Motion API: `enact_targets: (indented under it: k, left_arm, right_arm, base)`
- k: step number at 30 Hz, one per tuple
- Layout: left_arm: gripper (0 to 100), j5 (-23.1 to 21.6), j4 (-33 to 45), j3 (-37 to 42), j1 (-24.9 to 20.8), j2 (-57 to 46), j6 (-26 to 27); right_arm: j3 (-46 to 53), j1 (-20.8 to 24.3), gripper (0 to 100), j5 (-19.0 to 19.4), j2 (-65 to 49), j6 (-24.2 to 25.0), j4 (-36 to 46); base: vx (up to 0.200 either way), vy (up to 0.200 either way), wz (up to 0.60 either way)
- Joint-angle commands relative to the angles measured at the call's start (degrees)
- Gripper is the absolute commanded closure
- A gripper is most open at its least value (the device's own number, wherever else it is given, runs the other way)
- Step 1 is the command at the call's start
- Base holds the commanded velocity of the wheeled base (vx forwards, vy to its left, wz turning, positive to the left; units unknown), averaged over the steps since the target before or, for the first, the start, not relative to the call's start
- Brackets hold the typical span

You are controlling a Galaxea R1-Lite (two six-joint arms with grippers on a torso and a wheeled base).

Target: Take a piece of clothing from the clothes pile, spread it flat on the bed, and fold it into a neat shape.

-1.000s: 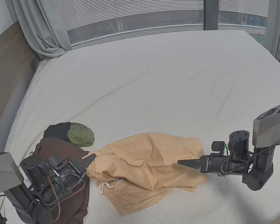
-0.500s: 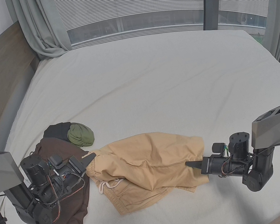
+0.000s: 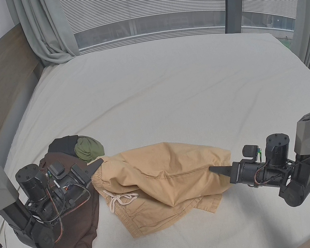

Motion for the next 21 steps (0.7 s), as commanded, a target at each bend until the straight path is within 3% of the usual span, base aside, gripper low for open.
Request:
enact_targets:
  k: [1, 9, 16, 21]
  left_arm:
    - [100, -1.45, -0.01, 0.23, -0.48, -4.7, 0.28]
    - [100, -3.3, -0.01, 0.32, -0.56, -7.43, 0.37]
    - [100, -4.35, -0.01, 0.49, -0.48, -7.16, 5.64]
    - [100, -4.35, -0.01, 0.49, -0.56, -7.25, 5.99]
  right_arm:
    - [1.96, 0.48, 100, 0.01, -6.02, -0.43, -0.01]
    - [3.63, 0.57, 100, 0.01, -11.73, -0.43, 0.61]
    - [4.86, 0.57, 100, 0.01, -16.48, -0.43, 0.87]
    - [4.86, 0.4, 100, 0.01, -16.57, -0.52, 0.87]
  base:
    - [0.0, 0.0, 0.0]
    - [0.0, 0.0, 0.0]
    - [0.0, 0.0, 0.0]
    - [0.0, 0.0, 0.0]
